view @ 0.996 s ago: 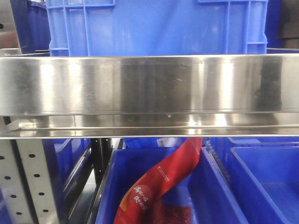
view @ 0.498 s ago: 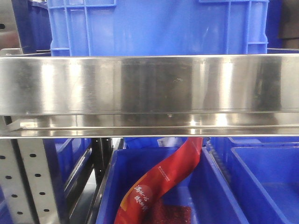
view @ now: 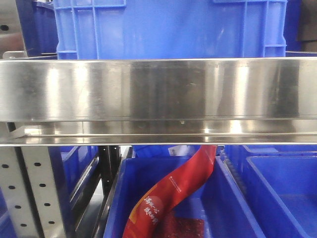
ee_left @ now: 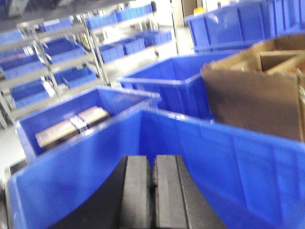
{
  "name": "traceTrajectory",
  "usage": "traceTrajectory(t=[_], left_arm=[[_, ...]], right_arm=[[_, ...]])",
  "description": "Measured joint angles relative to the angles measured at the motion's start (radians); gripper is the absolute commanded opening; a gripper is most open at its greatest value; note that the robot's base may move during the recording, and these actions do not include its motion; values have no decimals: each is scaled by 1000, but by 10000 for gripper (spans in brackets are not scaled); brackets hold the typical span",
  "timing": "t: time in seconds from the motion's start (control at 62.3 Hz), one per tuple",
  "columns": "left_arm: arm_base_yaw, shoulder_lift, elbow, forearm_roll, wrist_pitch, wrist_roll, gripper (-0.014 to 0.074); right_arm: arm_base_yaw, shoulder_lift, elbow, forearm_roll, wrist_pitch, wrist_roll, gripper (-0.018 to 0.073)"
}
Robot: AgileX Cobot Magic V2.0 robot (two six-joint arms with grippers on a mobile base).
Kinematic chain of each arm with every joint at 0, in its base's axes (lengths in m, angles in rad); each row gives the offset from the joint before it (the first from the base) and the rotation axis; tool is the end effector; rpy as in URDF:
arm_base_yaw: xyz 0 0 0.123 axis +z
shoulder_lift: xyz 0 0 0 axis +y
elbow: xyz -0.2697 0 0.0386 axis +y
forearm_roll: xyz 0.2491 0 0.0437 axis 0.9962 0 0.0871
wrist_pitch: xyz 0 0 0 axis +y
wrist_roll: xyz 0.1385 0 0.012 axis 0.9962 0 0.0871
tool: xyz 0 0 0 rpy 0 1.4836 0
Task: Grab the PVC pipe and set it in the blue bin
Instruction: 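Raise both open grippers up out of the blue bin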
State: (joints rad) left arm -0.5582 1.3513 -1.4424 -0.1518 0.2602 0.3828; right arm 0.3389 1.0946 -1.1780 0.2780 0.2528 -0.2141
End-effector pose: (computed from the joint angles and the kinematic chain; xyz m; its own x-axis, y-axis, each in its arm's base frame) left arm 0.3038 -0.1961 0.4497 0.0663 0.2341 -0.9700 0.5622 0.7943 0.2301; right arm 0.2737 0.1066 0.4345 -0.0905 0.0268 -0.9955 -0.3918 0.9181 0.0603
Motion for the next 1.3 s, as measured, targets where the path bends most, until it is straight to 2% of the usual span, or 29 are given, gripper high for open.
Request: traceTrajectory(t=[0.112, 0.257, 0.53, 0.691, 1.108, 1.301], left_arm=[[0, -30, 0, 0, 7, 0, -111], [0, -72, 7, 0, 7, 0, -111], [0, -179, 131, 8, -23, -11, -111], [0, -236, 191, 12, -52, -11, -111], [87, -355, 289, 12, -53, -44, -111], [149, -435, 378, 10, -44, -84, -111]], right_arm=[[-2, -17, 0, -2, 14, 0, -154], [-42, -57, 0, -4, 16, 0, -154], [-146, -181, 31, -20, 47, 0, -154], [-171, -270, 108, -25, 49, 0, -154], [-174, -446, 289, -26, 49, 0, -154], [-174, -498, 366, -26, 49, 0, -154]])
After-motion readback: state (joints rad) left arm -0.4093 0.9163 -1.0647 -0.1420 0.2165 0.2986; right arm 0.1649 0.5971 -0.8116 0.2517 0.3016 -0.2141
